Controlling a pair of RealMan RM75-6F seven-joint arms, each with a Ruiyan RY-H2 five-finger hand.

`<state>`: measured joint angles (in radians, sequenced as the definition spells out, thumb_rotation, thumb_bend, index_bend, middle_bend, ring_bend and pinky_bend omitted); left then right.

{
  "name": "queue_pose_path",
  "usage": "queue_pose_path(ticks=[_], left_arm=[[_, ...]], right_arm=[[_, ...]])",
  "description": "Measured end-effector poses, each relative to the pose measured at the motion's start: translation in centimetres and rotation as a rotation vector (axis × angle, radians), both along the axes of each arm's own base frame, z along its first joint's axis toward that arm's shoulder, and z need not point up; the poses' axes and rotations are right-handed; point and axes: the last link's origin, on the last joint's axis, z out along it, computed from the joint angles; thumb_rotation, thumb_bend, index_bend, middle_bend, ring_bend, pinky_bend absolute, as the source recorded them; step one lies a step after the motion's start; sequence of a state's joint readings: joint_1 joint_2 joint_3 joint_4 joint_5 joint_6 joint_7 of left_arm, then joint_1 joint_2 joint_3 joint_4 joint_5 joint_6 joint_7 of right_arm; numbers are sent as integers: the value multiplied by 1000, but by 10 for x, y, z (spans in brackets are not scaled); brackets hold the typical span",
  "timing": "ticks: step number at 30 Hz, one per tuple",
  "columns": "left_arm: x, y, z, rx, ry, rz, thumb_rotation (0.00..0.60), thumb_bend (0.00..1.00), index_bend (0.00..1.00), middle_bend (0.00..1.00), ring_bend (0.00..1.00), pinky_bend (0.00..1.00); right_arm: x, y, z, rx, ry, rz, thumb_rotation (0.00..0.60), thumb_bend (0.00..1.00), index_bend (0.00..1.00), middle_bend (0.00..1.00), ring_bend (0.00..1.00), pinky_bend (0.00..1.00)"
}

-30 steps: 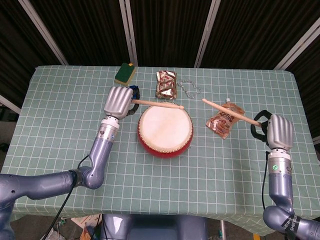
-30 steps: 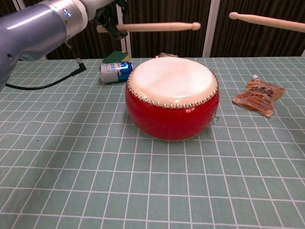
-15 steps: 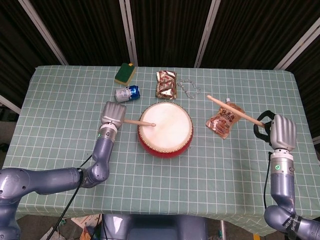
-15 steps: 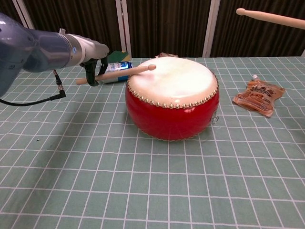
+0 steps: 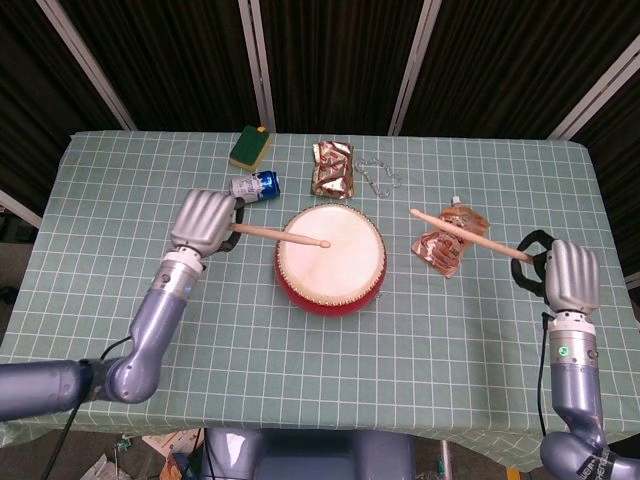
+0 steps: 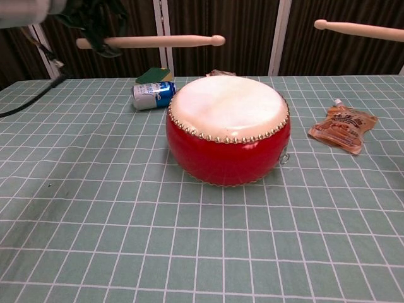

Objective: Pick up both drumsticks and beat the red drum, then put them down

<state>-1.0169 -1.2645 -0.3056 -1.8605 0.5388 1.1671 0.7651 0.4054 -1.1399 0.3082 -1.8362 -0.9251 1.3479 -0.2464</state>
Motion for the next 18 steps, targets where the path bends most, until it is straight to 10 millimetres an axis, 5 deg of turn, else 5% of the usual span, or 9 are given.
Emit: queue_pose_path(ticks=[7,18], left_arm=[[-47,-42,23,-6,-4,61,600,508,771,1000,1000,1000],[-81,-84,9,-92,15,98,600,508,765,1000,1000,1000]], right_arm=[[-15,23,2,103,20,32,600,688,970,1000,1000,1000],[-55,63,-18,293,217,32,600,688,970,1000,1000,1000]])
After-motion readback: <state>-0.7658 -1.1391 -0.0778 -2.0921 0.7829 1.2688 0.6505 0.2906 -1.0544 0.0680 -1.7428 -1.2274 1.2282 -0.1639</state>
